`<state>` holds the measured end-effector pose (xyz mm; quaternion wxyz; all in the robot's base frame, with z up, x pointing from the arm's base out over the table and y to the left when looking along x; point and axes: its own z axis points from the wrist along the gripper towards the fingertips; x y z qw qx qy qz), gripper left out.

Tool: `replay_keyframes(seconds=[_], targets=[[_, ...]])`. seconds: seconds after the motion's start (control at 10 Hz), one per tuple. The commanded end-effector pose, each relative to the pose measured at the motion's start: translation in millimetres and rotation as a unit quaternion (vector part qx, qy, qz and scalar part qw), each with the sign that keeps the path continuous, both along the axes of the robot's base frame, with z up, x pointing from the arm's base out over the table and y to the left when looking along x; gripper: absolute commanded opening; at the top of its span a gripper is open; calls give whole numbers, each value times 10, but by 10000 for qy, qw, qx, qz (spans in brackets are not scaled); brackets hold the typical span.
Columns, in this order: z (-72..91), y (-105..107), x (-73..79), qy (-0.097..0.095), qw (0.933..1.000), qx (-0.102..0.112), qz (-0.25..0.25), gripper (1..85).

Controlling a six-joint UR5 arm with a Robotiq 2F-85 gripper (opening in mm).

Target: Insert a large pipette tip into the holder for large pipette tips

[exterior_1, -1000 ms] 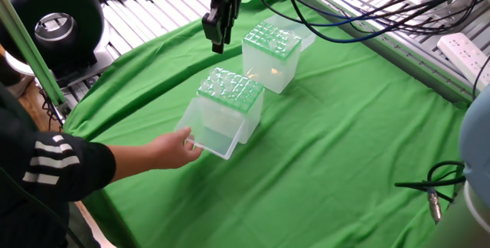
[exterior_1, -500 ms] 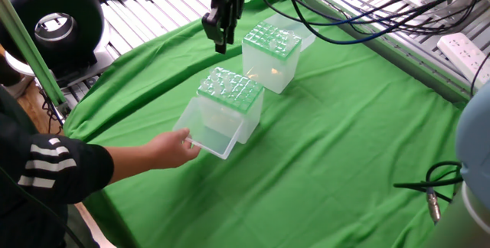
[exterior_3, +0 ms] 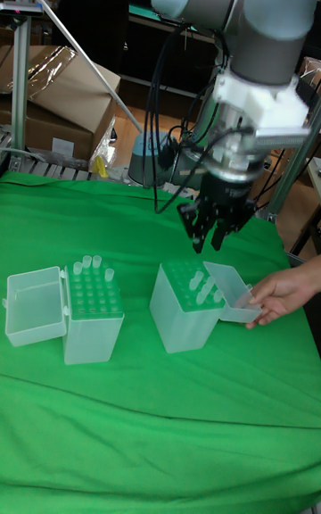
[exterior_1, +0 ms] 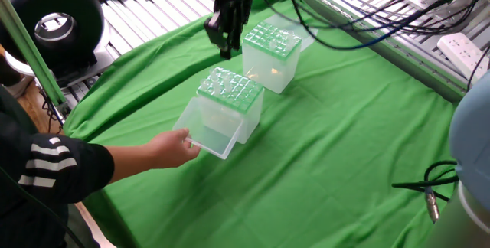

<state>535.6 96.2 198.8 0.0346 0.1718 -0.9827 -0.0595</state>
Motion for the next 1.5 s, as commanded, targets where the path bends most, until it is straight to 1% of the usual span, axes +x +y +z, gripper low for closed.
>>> replay_keyframes(seconds=[0.0,0.1,0.2,0.4,0.5,0.6,0.7,0.9,1.1,1.4], targets=[[-550,181,9,-74,9999,30,-150,360],[-534,173,-43,-52,9999,-1,-148,360],[-469,145,-98,-7,9999,-40,-143,360],[-235,57,-207,99,9998,-94,-126,360],[-163,30,-247,136,9998,-47,-107,357],[-160,2,-265,128,9999,-54,-100,353],[-224,14,-245,82,9999,-15,-104,353],[-377,3,-209,-25,9999,-37,-114,347],[-508,19,-204,-76,9999,-46,-142,347],[-571,42,-188,-99,9998,-69,-152,340]])
